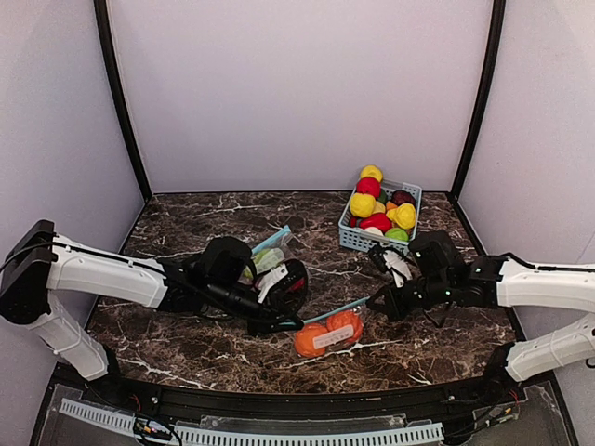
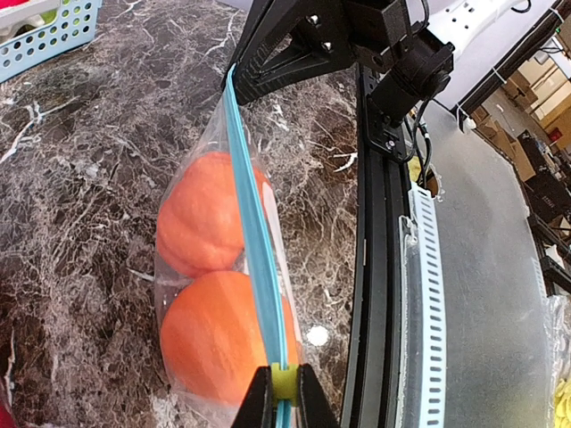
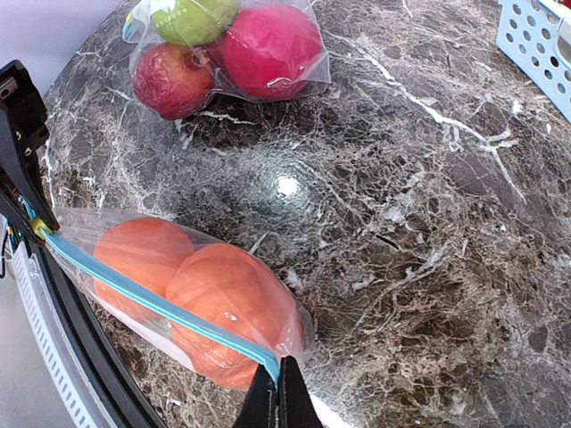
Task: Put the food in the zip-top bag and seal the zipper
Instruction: Zip the zipper of the food storage bag.
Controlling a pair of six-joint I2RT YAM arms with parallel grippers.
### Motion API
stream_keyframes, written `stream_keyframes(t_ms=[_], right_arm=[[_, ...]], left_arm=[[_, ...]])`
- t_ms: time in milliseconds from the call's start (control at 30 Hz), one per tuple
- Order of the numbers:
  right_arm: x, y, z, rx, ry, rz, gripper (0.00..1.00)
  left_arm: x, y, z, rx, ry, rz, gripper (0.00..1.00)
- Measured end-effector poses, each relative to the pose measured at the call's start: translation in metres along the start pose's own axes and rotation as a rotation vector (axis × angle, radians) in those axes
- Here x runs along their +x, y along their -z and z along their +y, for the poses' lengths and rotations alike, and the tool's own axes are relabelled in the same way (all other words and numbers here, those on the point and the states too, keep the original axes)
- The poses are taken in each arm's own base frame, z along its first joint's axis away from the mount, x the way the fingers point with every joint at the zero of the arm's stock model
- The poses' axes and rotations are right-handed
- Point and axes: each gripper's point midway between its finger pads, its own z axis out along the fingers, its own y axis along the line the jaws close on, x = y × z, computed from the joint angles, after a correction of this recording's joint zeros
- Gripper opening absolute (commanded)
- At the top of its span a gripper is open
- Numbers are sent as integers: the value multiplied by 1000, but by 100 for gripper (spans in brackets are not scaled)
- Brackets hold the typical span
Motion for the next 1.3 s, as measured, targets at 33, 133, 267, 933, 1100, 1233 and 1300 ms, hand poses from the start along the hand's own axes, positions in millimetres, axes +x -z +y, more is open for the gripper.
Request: stream_keyframes(t_ms=[33,133,267,933,1100,1233,1300], right_arm=[[0,1,-1,3,-4,-1,0],[0,3,-4,9,-11,-2,0],[1,3,-6,15,-16,4,0],[3,4,-10,24,-26,15,0],[3,5,-6,-9,-12,18,0],[5,5,-1,-43,-3,27,9],[6,5,0,-55,0,34,23]], left_arm=[[2,1,1,-3,3,3,1],[3,3,1,-7,3,1,1],[2,7,1,-16,0,-7,1],[9,16,5,-55,1,-7,1],[11,16,5,-55,11,1,1],[13,16,6,-63,48,12,10],[14,16,8,-74,70,16,21]])
